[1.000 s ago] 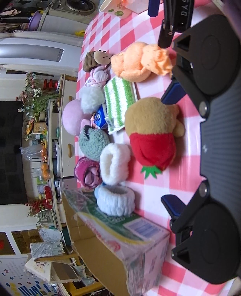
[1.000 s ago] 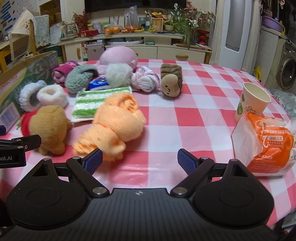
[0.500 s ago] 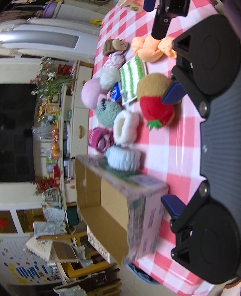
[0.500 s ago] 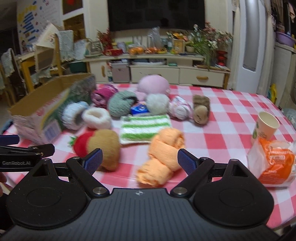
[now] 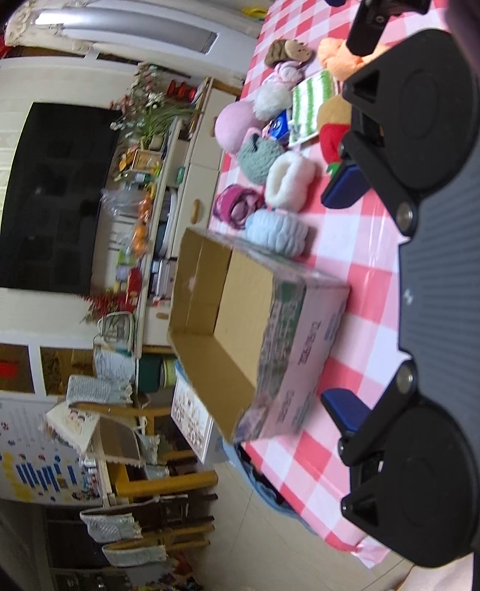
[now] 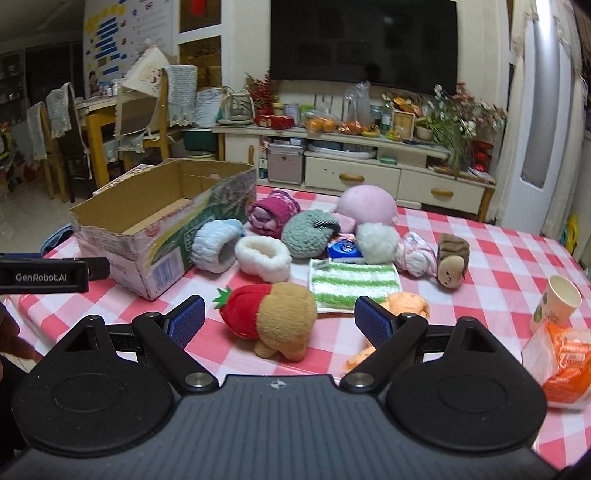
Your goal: Organize soft objects
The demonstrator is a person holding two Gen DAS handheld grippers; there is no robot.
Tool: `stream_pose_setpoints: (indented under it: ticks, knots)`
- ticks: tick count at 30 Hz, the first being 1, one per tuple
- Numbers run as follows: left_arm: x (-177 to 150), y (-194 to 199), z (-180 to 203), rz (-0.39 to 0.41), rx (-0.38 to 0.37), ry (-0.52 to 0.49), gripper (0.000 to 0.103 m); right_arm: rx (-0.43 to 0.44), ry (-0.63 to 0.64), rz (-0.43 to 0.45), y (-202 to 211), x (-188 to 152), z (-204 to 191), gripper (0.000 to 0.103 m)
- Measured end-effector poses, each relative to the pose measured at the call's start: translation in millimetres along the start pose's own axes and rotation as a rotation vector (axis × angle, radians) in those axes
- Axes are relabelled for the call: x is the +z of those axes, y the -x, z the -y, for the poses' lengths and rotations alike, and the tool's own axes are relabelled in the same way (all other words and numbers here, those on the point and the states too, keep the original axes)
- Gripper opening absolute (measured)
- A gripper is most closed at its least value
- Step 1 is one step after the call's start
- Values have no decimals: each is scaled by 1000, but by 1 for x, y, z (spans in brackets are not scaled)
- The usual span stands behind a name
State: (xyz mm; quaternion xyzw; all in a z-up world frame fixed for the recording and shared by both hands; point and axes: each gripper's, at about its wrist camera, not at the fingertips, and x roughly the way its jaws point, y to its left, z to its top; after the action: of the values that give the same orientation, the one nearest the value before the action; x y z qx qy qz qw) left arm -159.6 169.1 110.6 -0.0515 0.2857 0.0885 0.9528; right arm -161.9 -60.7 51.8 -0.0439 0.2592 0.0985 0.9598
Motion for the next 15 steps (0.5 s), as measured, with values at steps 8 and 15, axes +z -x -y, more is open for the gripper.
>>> stream_pose_setpoints:
  ticks: [8,15]
  knots:
    - [-1,1,-3,29,99,-38,103,33,41,30,4,0,3,103]
    - [-2,0,-12,23,125,0,103,29,21,45,2,-2,7,103]
